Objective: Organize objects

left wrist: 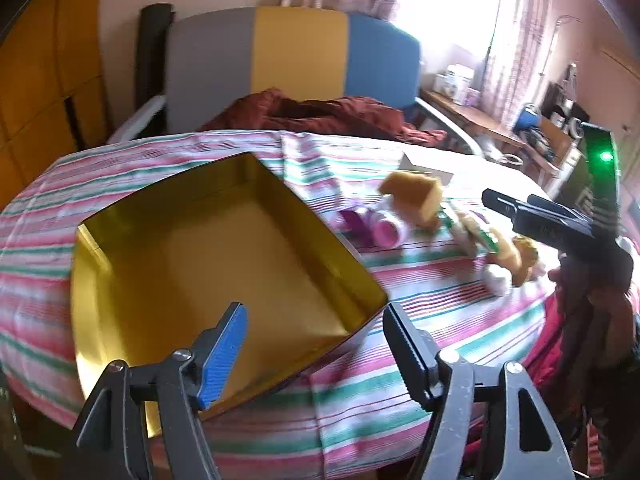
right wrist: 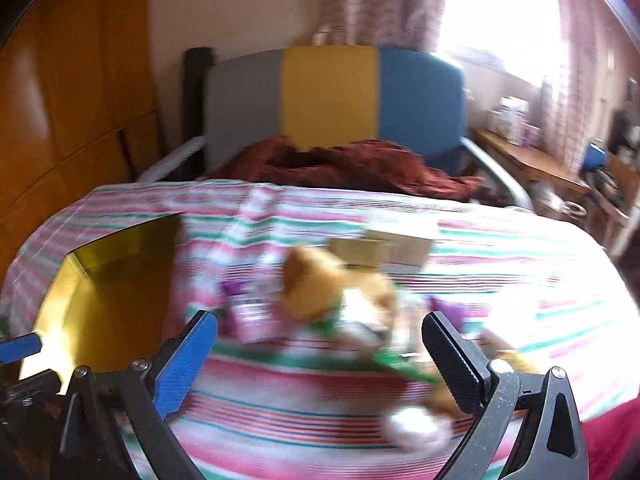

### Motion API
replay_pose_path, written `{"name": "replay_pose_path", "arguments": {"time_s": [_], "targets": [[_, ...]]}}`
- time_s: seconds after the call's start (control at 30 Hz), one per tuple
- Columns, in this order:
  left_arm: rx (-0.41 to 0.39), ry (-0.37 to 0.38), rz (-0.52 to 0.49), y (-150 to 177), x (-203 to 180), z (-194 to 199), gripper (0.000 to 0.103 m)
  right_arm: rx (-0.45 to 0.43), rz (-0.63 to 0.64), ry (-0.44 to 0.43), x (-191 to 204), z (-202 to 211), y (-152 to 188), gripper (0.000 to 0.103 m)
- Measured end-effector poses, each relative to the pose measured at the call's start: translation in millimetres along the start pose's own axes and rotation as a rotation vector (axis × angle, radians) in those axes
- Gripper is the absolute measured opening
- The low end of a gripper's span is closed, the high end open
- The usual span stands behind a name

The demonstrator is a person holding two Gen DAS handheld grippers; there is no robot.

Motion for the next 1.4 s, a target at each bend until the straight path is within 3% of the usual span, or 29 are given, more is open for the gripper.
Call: {"name": "replay_pose_path", "arguments": {"time_s": [0.17,0.33,0.57,0.73,0.8,0.97,1.07,1.3,1.4], "targets": [[0.034,0.019,-0.057,-16.5,-20.7,-13.9,0.075,0.013,-0.065,0.111,-62.5,-4.5,-6.0,0.103],[0.078,0.032,-0.117,-32.3,-40.2,-30.0,0.075,0.005,-0.111,0.161,-108.6,-11.5,-8.7,0.103],[0.119,0.079,-0.161,-56.1,-63.5,-58.7,0.074,0.044,-0.288,0.094,-149.2,-31.0,2.4,0.103],[0.154,0.144,-0.266,-74.9,-88.0,-84.8,0.076,0.041,-0.324,0.065,-152.4,-29.3,3.6,0.103],[0.166,0.155,-0.28,-83.5,-93.8,-97.0,0.081,0.037,-0.322,0.06,-149.4,-27.9,4.3,0.103],[0.273,0.209,-0.204,-103.5,-101.7,-135.1,0.083,0.032,-0.321,0.053,-150.2,-28.8,2.8,0.103],[0.356,0.253,-0.088,-112.0,-96.3,-163.2,0.083,0.035,-0.331,0.042,-151.3,-30.3,3.0,0.103],[0.435,0.286,0.047,-123.8,-96.9,-207.3,0.087,0.053,-0.331,0.011,-149.8,-35.7,3.5,0.103],[0.449,0.25,0.035,-122.5,-103.6,-219.4,0.08,0.056,-0.319,0.007,-146.9,-36.8,2.9,0.103]]}}
Point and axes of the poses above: each gripper's, at about its wrist camera, not at the fingertips, and z roughly against the way its jaws point, x to its left, y to its underside, the point moved 1 cm from there along -z, roughly the way its jaws point, and after that the axes turned 6 degrees about z, right-handed, at the moved point
